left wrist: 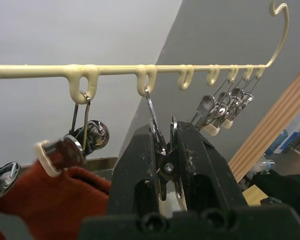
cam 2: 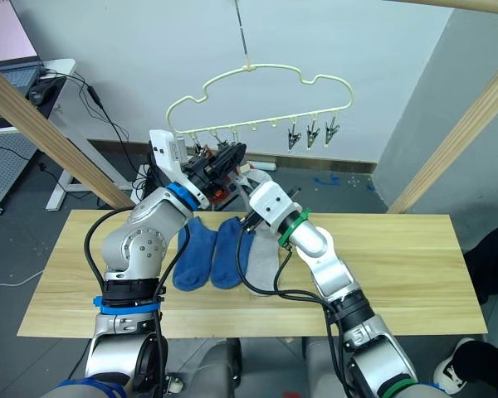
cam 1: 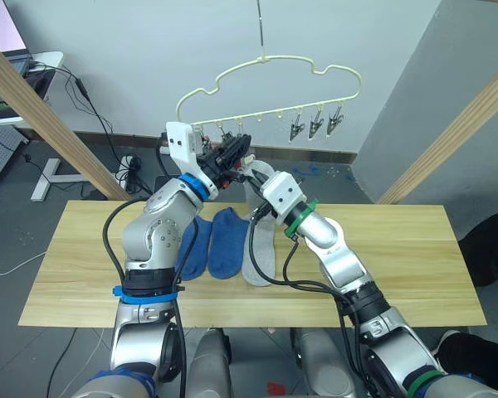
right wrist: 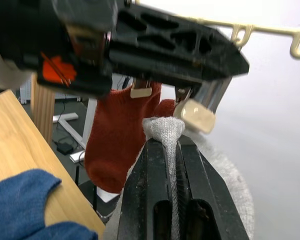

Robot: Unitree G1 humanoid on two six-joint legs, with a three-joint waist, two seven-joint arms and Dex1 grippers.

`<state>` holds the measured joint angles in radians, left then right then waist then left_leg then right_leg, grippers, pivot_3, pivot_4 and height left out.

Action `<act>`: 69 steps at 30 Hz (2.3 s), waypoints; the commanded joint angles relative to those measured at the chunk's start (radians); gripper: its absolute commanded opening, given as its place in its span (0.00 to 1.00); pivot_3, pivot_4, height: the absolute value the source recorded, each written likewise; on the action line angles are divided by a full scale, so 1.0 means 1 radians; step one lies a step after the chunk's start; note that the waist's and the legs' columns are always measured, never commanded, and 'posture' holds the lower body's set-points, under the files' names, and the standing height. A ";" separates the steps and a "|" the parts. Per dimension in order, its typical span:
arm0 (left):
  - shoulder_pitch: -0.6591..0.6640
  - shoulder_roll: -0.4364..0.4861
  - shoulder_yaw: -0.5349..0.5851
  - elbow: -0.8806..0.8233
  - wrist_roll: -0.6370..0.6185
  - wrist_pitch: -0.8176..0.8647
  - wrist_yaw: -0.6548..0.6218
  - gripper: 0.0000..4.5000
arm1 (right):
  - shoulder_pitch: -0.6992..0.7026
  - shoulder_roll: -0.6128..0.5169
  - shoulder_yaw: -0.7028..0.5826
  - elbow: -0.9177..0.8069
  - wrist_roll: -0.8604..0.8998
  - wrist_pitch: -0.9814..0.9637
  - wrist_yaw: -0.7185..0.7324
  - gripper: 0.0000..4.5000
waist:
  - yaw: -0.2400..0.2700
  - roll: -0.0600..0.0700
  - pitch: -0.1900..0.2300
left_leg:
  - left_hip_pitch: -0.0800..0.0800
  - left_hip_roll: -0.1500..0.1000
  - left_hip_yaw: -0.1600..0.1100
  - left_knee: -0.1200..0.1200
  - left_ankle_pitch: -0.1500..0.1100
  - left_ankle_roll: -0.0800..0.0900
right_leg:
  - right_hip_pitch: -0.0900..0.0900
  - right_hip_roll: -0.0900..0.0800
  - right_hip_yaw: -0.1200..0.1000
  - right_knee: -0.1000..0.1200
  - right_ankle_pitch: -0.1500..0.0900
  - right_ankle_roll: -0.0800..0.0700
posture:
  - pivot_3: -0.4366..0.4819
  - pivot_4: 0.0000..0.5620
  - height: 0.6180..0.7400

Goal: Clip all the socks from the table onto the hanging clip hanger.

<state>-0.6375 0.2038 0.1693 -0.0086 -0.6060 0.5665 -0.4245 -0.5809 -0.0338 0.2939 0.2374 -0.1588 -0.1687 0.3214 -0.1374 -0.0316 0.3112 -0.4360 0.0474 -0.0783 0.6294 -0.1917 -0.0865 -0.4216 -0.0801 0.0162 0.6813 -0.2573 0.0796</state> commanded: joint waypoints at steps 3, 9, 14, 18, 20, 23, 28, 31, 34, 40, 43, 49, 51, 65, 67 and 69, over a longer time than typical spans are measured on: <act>-0.006 0.004 0.013 -0.040 -0.012 -0.005 0.007 0.06 | -0.023 0.013 -0.011 -0.020 0.013 -0.033 -0.007 0.00 | 0.000 0.000 0.000 | 0.000 0.000 0.000 0.000 0.000 0.000 | 0.000 0.000 0.000 0.000 0.000 0.000 | 0.26 0.50 0.58; -0.012 0.003 0.020 -0.046 -0.022 0.000 0.014 0.06 | -0.015 0.010 -0.013 -0.014 0.007 0.003 -0.010 0.00 | 0.000 0.000 0.000 | 0.000 0.000 0.000 0.000 0.000 0.000 | 0.000 0.000 0.000 0.000 0.000 0.000 | 0.25 0.49 0.58; -0.009 0.000 0.016 -0.062 -0.039 0.015 0.012 0.06 | -0.042 0.045 -0.028 0.004 0.042 0.102 -0.005 0.00 | 0.000 0.000 0.000 | 0.000 0.000 0.000 0.000 0.000 0.000 | 0.000 0.000 0.000 0.000 0.000 0.000 | 0.25 0.49 0.58; -0.005 0.002 0.016 -0.068 -0.045 0.022 0.010 0.06 | -0.086 0.073 -0.061 0.026 0.081 0.187 0.003 0.00 | 0.000 0.000 0.000 | 0.000 0.000 0.000 0.000 0.000 0.000 | 0.000 0.000 0.000 0.000 0.000 0.000 | 0.25 0.49 0.58; -0.003 0.003 0.016 -0.070 -0.046 0.025 0.009 0.06 | -0.104 0.080 -0.073 0.035 0.098 0.220 0.008 0.00 | 0.000 0.000 0.000 | 0.000 0.000 0.000 0.000 0.000 0.000 | 0.000 0.000 0.000 0.000 0.000 0.000 | 0.25 0.49 0.58; 0.002 0.004 0.012 -0.077 -0.046 0.028 0.007 0.06 | -0.132 0.086 -0.086 0.039 0.116 0.251 0.018 0.00 | 0.001 0.000 0.000 | 0.000 0.000 0.000 0.000 0.000 0.000 | 0.000 0.000 0.000 0.000 0.000 0.000 | 0.26 0.49 0.58; 0.005 0.002 0.012 -0.078 -0.042 0.027 0.006 0.06 | -0.148 0.088 -0.079 0.020 0.124 0.281 0.034 0.00 | 0.001 0.000 0.000 | 0.000 0.000 0.000 0.000 0.000 0.000 | 0.000 0.000 0.000 0.000 0.000 0.000 | 0.26 0.49 0.58; 0.007 0.000 0.010 -0.074 -0.037 0.021 0.005 0.06 | -0.150 0.089 -0.075 0.009 0.122 0.284 0.042 0.00 | 0.001 0.000 0.000 | 0.000 0.000 0.000 0.000 0.000 0.000 | 0.000 0.000 0.000 0.000 0.000 0.000 | 0.26 0.49 0.58; 0.010 0.002 0.007 -0.068 -0.029 0.014 0.001 0.06 | -0.152 0.092 -0.077 -0.004 0.123 0.278 0.039 0.00 | 0.001 0.000 0.000 | 0.000 0.000 0.000 0.000 0.000 0.000 | 0.000 0.000 0.000 0.000 0.000 0.000 | 0.26 0.49 0.58; 0.023 0.009 -0.006 -0.067 -0.007 -0.010 -0.008 0.06 | -0.153 0.096 -0.090 -0.026 0.133 0.287 0.030 0.00 | 0.001 0.000 0.000 | 0.000 0.000 0.000 0.000 0.000 0.000 | 0.000 0.000 0.000 0.000 0.000 0.000 | 0.25 0.49 0.58; 0.029 0.013 -0.015 -0.065 0.007 -0.026 -0.011 0.06 | -0.151 0.096 -0.095 -0.033 0.141 0.292 0.032 0.00 | 0.001 0.000 0.000 | 0.000 0.000 0.000 0.000 0.000 0.000 | 0.000 0.000 0.000 0.000 0.000 0.000 | 0.25 0.49 0.58; 0.032 0.021 -0.025 -0.059 0.042 -0.068 -0.006 0.06 | -0.136 0.086 -0.087 -0.067 0.156 0.315 0.047 0.00 | 0.001 0.000 0.000 | 0.000 0.000 0.000 0.000 0.000 0.000 | 0.000 0.000 0.000 0.000 0.000 0.000 | 0.25 0.49 0.58; 0.032 0.021 -0.027 -0.057 0.044 -0.075 -0.008 0.06 | -0.127 0.082 -0.083 -0.080 0.157 0.324 0.051 0.00 | 0.001 0.000 0.000 | 0.000 0.000 0.000 0.000 0.000 0.000 | 0.000 0.000 0.000 0.000 0.000 0.000 | 0.25 0.49 0.58; 0.055 0.028 -0.055 -0.074 0.061 -0.086 -0.019 0.06 | -0.127 0.090 -0.106 -0.103 0.181 0.349 0.040 0.00 | 0.000 0.000 0.000 | 0.000 0.000 0.000 0.000 0.000 0.000 | 0.000 0.000 0.000 0.000 0.000 0.000 | 0.25 0.50 0.58; 0.060 0.033 -0.063 -0.075 0.071 -0.095 -0.026 0.06 | -0.133 0.092 -0.112 -0.103 0.188 0.354 0.037 0.00 | 0.000 0.000 0.000 | 0.000 0.000 0.000 0.000 0.000 0.000 | 0.000 0.000 0.000 0.000 0.000 0.000 | 0.25 0.49 0.58; 0.066 0.041 -0.074 -0.074 0.089 -0.108 -0.035 0.06 | -0.139 0.093 -0.116 -0.104 0.196 0.359 0.035 0.00 | 0.000 0.000 0.000 | 0.000 0.000 0.000 0.000 0.000 0.000 | 0.000 0.000 0.000 0.000 0.000 0.000 | 0.25 0.49 0.58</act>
<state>-0.5899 0.2335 0.1109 -0.0575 -0.5392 0.4702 -0.4499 -0.6879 0.0471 0.2134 0.2167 0.0137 0.2083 0.3674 -0.1374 -0.0315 0.3112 -0.4361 0.0474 -0.0783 0.6293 -0.1918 -0.0864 -0.4218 -0.0801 0.0161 0.6814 -0.2572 0.0795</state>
